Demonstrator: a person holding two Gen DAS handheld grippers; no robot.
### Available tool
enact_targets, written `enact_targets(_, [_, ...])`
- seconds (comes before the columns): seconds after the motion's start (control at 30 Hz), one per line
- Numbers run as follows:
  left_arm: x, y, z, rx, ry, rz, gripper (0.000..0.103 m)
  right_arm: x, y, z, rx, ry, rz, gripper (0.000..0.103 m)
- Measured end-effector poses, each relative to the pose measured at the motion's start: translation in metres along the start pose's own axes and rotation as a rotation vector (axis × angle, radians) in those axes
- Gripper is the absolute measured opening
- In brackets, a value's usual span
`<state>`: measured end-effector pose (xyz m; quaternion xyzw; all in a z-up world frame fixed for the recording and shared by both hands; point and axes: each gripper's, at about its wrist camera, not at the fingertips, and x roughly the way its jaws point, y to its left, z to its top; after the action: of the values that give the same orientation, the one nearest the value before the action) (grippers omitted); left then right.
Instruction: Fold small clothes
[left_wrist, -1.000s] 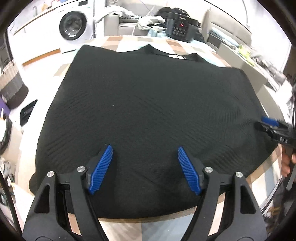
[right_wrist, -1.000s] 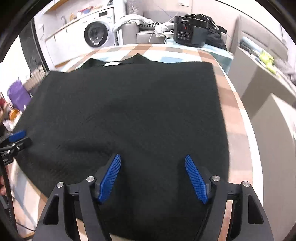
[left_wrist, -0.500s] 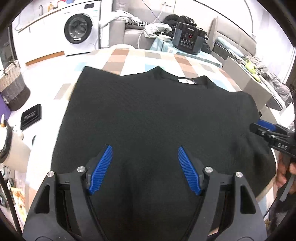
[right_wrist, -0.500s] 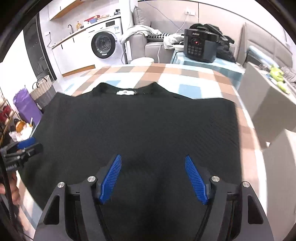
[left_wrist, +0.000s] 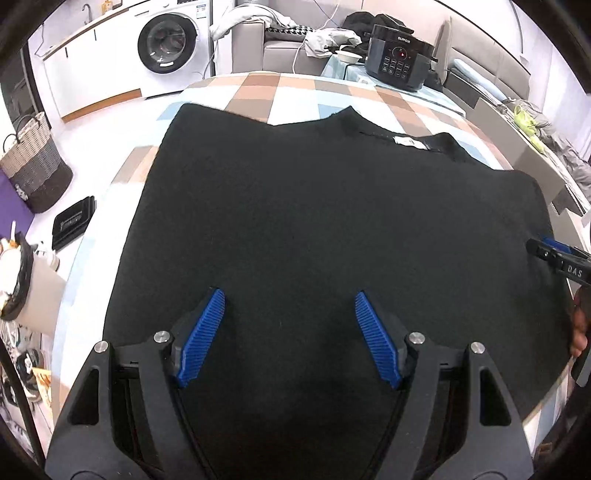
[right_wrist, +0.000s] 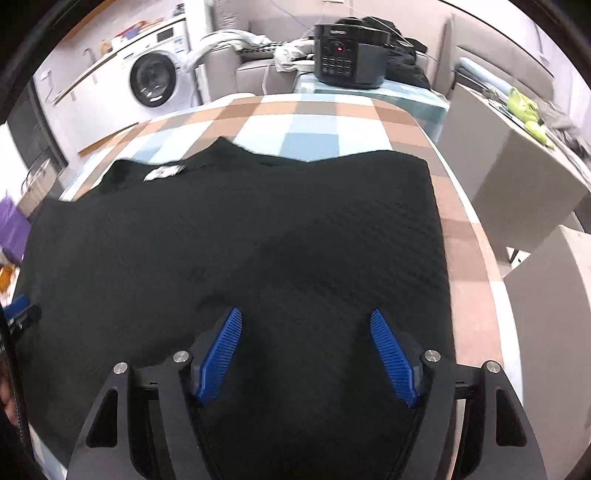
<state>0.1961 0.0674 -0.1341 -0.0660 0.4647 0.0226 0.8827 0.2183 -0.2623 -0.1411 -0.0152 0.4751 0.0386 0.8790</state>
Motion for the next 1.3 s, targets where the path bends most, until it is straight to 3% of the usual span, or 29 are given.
enact_targets(0.23, [-0.034,0.011,-0.054,-0.026,0.005,0.023,0.071,-0.038,-0.014,-0.055,-0.055,0.012,0.012,0.074])
enact_targets(0.47, [-0.077,0.033,-0.088,-0.109,-0.037,0.027,0.071,-0.078,-0.064,-0.100,0.127,-0.011,0.064,0.074])
enact_targets(0.63, [-0.100,0.052,-0.093,-0.191,-0.056,0.017,0.071,-0.089,-0.089,-0.135,0.288,-0.003,0.186,0.059])
enact_targets(0.67, [-0.104,0.053,-0.091,-0.196,-0.060,0.013,0.071,-0.088,-0.090,-0.139,0.305,0.001,0.204,0.055])
enact_targets(0.8, [-0.121,0.055,-0.081,-0.193,-0.086,0.002,0.071,-0.089,-0.081,-0.141,0.300,-0.012,0.281,0.017])
enact_targets(0.87, [-0.134,0.056,-0.076,-0.192,-0.100,0.003,0.071,-0.096,-0.075,-0.136,0.266,-0.031,0.277,0.006])
enact_targets(1.07, [-0.184,0.059,-0.044,-0.141,-0.138,-0.003,0.071,-0.149,-0.073,-0.101,0.213,-0.120,0.344,0.005])
enact_targets(1.2, [-0.224,0.057,-0.013,-0.080,-0.165,-0.010,0.071,-0.175,-0.065,-0.084,0.161,-0.156,0.322,0.005])
enact_targets(1.3, [-0.248,0.058,0.002,-0.046,-0.180,0.005,0.071,-0.173,-0.064,-0.085,0.159,-0.148,0.294,0.005])
